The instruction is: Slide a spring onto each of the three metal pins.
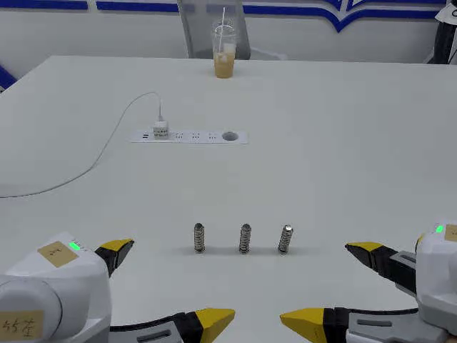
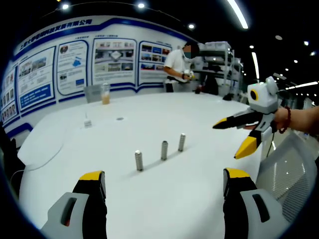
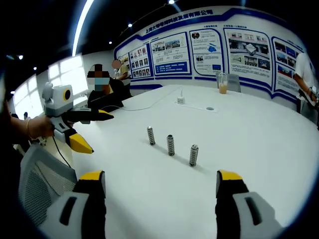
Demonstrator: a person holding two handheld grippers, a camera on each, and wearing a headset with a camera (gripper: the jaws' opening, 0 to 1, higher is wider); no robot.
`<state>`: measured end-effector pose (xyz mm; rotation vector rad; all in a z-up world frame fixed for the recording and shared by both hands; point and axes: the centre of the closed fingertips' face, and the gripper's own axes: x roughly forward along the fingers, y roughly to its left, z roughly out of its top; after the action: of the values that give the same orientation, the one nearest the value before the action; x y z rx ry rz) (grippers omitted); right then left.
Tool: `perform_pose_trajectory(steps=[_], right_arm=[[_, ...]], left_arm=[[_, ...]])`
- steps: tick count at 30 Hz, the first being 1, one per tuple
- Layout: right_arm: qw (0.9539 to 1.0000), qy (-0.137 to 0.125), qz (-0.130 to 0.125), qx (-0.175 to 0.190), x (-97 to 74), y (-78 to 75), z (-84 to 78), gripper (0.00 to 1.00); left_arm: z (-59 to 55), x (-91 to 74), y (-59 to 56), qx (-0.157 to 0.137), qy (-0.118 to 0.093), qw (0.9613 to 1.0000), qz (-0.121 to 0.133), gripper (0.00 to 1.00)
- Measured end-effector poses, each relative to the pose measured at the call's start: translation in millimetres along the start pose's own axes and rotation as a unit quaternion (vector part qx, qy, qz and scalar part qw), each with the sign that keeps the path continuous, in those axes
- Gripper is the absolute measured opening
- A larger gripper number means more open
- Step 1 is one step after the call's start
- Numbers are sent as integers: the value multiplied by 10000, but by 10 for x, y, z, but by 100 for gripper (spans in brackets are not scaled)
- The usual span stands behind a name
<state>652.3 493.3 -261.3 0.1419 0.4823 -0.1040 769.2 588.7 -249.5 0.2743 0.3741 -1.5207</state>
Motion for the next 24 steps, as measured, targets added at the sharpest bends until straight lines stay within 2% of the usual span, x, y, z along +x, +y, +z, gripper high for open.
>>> perform_pose_trajectory(steps=[11,24], right_arm=[[9998,-158,-73,55,-52,17,62,98],[9997,-184,-104,114,-83,27,38,99]], left_arm=[[-29,-48,1,26,44,10000,30,100],[-12,-63,16,44,35,10000,53,100]])
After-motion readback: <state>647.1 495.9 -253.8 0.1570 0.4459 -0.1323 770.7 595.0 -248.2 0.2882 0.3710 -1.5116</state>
